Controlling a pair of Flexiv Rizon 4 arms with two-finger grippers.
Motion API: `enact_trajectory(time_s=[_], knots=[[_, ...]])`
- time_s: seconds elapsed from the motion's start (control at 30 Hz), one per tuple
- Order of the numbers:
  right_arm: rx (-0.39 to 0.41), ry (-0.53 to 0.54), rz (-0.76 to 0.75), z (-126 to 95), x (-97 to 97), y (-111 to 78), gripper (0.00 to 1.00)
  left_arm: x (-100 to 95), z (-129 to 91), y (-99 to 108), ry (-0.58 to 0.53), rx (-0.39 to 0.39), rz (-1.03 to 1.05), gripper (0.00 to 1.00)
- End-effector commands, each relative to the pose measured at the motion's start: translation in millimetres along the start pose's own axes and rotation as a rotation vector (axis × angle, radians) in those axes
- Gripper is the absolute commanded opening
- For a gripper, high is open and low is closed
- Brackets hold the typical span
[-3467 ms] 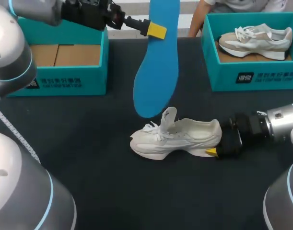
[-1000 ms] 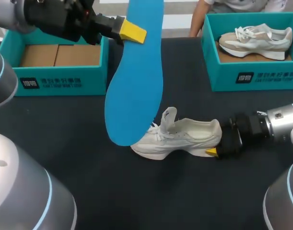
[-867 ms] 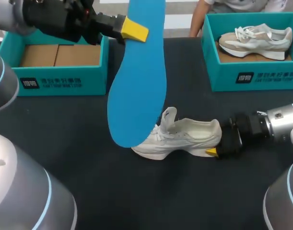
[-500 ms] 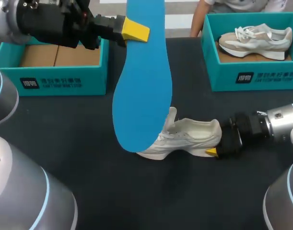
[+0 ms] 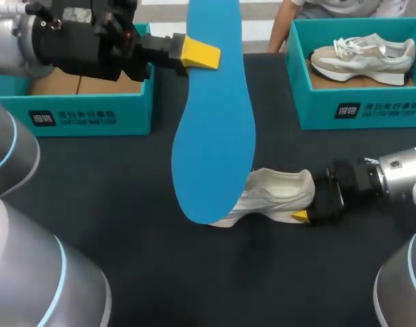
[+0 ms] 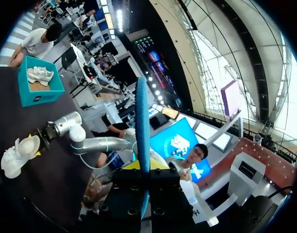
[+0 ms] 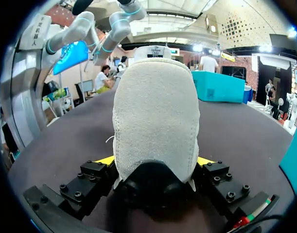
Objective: Take the shoe out of the shoebox, open the shoe tongue, remove and reinsert the insole, then place the shoe into the shoebox
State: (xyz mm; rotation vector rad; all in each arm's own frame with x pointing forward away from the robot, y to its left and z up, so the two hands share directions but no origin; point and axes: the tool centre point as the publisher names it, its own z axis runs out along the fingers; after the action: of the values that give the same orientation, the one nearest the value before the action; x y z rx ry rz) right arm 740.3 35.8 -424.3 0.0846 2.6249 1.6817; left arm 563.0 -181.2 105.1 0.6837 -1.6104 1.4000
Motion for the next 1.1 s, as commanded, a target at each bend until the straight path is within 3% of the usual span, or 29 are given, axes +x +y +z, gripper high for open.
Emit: enact_trajectory(time_s=[0.03,0.63,0.67,0.7,0.73,0.93,1.1], knots=[[0.004,-0.001,0.000,3.4,0.0,-2.5,0.00,-1.1,2.6,-2.2,0.001,-0.003,0.000,0.00],[0.004,-0.001,0.000,3.4,0.0,-2.5,0.00,-1.1,2.6,-2.2,0.001,-0.003,0.000,0.00],[0.004,-0.001,0.000,3.4,0.0,-2.5,0.20,-1.1,2.6,-2.2,0.001,-0.003,0.000,0.00],[0.004,-0.001,0.000,3.4,0.0,-2.5,0.72,-1.1,2.6,-2.2,0.001,-0.003,0.000,0.00],[0.004,-0.001,0.000,3.4,0.0,-2.5,1.00,-1.1,2.6,-2.2,0.001,-0.003,0.000,0.00],[0.035,0.007,0.017,-2.7,-0.5,5.2,1.00,-1.1,2.6,-2.2,0.001,-0.003,0.000,0.00],[0.143,-0.017,0.050,-6.9,-3.0,11.0,1.00,-1.1,2.6,-2.2,0.001,-0.003,0.000,0.00]])
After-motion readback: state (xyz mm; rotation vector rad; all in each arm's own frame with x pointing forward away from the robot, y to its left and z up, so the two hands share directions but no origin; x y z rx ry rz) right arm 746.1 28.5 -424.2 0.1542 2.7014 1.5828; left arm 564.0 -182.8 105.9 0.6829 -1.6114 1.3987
